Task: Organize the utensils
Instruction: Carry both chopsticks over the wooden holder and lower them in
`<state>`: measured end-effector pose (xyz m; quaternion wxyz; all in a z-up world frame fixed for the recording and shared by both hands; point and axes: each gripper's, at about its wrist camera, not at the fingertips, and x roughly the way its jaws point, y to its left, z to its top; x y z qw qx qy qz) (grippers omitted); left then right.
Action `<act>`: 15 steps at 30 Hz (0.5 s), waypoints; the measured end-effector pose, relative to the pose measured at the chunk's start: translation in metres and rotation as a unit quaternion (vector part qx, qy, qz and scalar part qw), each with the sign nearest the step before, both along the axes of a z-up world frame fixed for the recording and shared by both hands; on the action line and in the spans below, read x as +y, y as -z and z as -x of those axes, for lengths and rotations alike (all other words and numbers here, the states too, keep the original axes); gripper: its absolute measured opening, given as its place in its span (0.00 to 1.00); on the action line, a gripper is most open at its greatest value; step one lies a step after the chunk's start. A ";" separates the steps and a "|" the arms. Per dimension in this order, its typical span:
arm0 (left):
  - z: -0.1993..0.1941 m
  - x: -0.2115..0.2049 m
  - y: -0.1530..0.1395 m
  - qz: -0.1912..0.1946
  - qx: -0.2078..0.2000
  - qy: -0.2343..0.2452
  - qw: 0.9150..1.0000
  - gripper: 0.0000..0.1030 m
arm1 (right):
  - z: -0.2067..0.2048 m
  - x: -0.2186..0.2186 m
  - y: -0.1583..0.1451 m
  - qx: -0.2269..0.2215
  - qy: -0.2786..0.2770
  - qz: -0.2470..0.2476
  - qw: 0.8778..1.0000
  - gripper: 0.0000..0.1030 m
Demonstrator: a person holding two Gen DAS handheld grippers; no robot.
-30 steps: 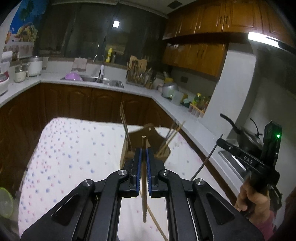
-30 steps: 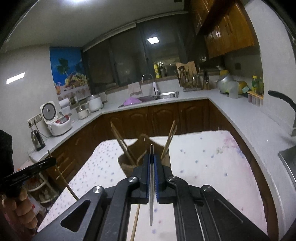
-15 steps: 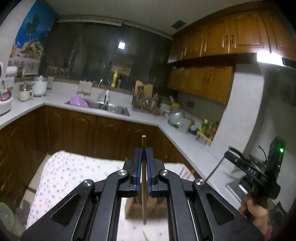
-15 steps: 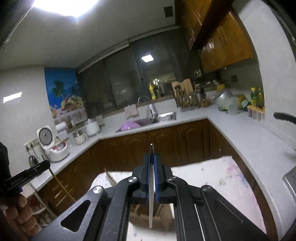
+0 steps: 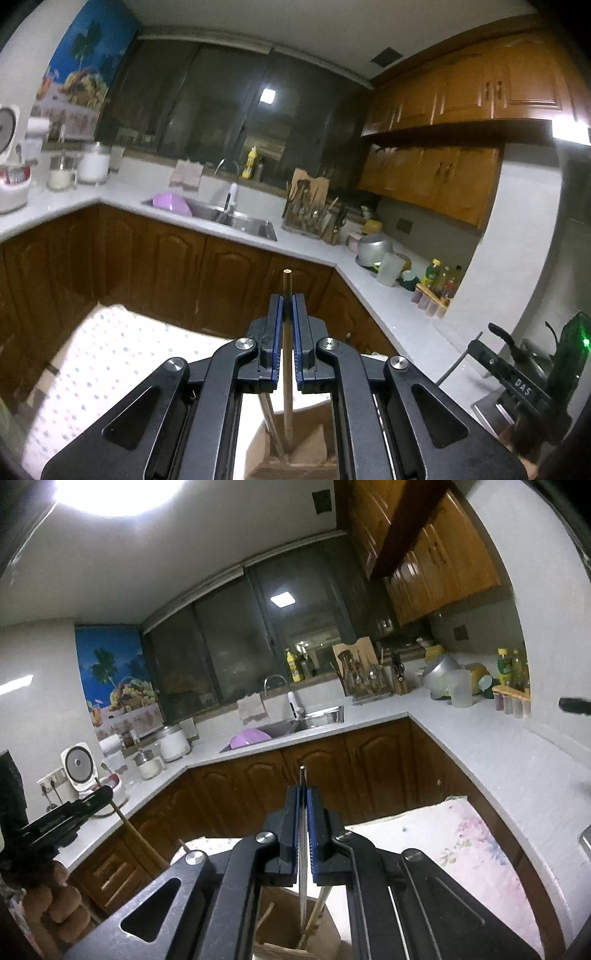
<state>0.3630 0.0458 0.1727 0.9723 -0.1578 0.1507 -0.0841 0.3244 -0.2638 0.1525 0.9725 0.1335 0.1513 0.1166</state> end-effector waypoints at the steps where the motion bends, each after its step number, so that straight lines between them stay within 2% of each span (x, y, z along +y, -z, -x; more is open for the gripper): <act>1: -0.002 -0.001 0.006 0.001 0.004 -0.002 1.000 0.04 | -0.002 0.000 0.004 0.004 -0.001 -0.001 1.000 0.04; 8: -0.013 -0.007 0.049 0.000 0.039 -0.004 0.999 0.04 | -0.007 0.004 0.034 0.029 -0.007 -0.002 1.000 0.04; 15: -0.009 -0.018 0.070 -0.021 0.057 0.003 0.998 0.05 | -0.008 0.003 0.052 0.051 -0.008 -0.004 0.999 0.04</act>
